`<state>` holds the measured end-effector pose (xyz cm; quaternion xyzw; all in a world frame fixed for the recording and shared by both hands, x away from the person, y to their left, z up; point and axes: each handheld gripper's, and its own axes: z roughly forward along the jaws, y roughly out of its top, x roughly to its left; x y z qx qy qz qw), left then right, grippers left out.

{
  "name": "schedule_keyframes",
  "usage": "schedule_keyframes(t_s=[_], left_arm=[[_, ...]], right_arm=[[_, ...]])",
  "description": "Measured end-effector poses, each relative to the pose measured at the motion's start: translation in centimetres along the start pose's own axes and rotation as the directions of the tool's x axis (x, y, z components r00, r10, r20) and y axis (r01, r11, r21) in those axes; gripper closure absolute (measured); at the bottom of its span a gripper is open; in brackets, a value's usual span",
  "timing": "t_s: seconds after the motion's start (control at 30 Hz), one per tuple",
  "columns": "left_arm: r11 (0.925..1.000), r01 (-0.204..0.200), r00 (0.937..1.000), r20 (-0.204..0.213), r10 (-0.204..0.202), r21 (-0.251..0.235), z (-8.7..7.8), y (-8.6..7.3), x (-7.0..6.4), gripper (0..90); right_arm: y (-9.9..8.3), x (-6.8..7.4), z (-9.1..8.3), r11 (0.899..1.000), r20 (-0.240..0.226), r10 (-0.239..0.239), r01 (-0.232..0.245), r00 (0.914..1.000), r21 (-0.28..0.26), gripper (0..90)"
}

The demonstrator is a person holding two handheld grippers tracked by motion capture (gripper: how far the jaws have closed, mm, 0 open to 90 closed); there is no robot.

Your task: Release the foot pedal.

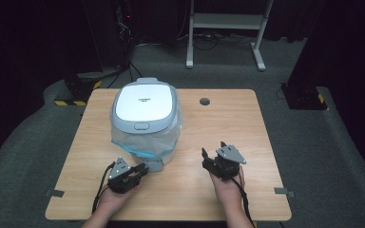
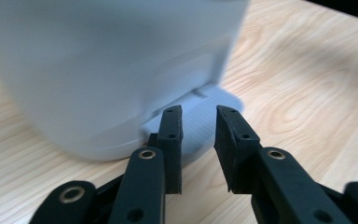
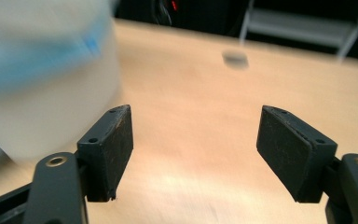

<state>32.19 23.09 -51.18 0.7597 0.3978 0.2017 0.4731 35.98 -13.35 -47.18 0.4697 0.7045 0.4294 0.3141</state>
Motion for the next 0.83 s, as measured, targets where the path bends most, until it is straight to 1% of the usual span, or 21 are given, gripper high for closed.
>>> schedule_keyframes(t_s=[0.03,0.1,0.17,0.2,0.27,0.3,0.33,0.37,0.4,0.43,0.47,0.5,0.53,0.6,0.67,0.73,0.83], left_arm=[[1.0000,-0.002,0.9999,-0.014,0.002,0.004,-0.3,-0.1,0.3,70.5],[0.9999,0.008,0.9993,-0.036,-0.007,0.008,-0.7,-0.4,1.0,68.7],[0.9998,0.009,0.9980,-0.063,-0.008,0.017,-1.3,-0.7,1.9,67.2],[0.9996,0.012,0.9967,-0.080,-0.010,0.027,-1.6,-0.9,2.4,66.6],[0.9987,0.016,0.9937,-0.112,-0.010,0.048,-2.0,-1.2,3.4,64.8],[0.9977,0.023,0.9920,-0.126,-0.015,0.064,-2.2,-1.4,3.9,64.1],[0.9965,0.034,0.9902,-0.138,-0.023,0.077,-2.3,-1.7,4.4,63.1],[0.9947,0.045,0.9885,-0.148,-0.031,0.092,-2.3,-2.0,4.8,62.3],[0.9925,0.053,0.9866,-0.159,-0.035,0.110,-2.4,-2.2,5.2,61.6],[0.9904,0.069,0.9861,-0.158,-0.049,0.120,-2.4,-2.3,5.5,61.3],[0.9899,0.088,0.9863,-0.149,-0.071,0.112,-2.5,-2.4,5.6,60.4],[0.9907,0.086,0.9860,-0.151,-0.070,0.106,-2.5,-2.4,5.6,60.0],[0.9902,0.085,0.9862,-0.151,-0.068,0.111,-2.4,-2.4,5.6,59.6],[0.9872,0.081,0.9858,-0.157,-0.059,0.138,-2.1,-2.3,5.5,59.3],[0.9865,0.078,0.9856,-0.160,-0.054,0.144,-2.0,-2.2,5.6,59.4],[0.9841,0.095,0.9848,-0.158,-0.071,0.150,-1.9,-2.2,5.7,59.3],[0.9821,0.108,0.9842,-0.156,-0.084,0.154,-1.8,-2.2,5.8,59.1]], right_arm=[[-0.8,-0.4,0.1,1.000,0.005,0.010,-0.010,0.9999,0.024,26.9],[-2.2,-1.3,0.2,0.998,0.025,0.008,-0.010,0.9996,0.065,26.8],[-3.6,-2.1,0.1,0.995,0.048,0.003,-0.008,0.9989,0.102,27.3],[-4.0,-2.3,0.0,0.993,0.056,0.000,-0.007,0.9984,0.115,27.5],[-4.9,-3.0,0.0,0.986,0.066,-0.012,0.001,0.9977,0.169,27.3],[-5.1,-3.2,0.1,0.980,0.065,-0.018,0.005,0.9977,0.197,26.9],[-5.4,-3.4,0.3,0.973,0.066,-0.025,0.009,0.9975,0.230,26.6],[-5.6,-3.6,0.4,0.968,0.065,-0.021,0.004,0.9977,0.252,26.6],[-5.6,-3.7,0.4,0.967,0.062,-0.006,-0.010,0.9981,0.255,26.7],[-5.6,-3.7,0.4,0.969,0.063,-0.005,-0.010,0.9980,0.246,27.1],[-5.5,-3.6,0.5,0.968,0.064,-0.005,-0.011,0.9979,0.249,27.0],[-5.5,-3.5,0.6,0.965,0.063,-0.009,-0.008,0.9980,0.263,26.6],[-5.5,-3.4,0.7,0.963,0.061,-0.016,-0.001,0.9980,0.271,26.5],[-5.5,-3.2,0.7,0.962,0.064,-0.020,0.001,0.9978,0.274,26.6],[-5.5,-3.2,0.8,0.960,0.068,-0.014,-0.006,0.9976,0.278,26.6],[-5.5,-3.3,0.8,0.959,0.071,-0.004,-0.016,0.9974,0.284,26.6],[-5.5,-3.4,0.9,0.956,0.072,-0.005,-0.016,0.9974,0.292,26.1]])
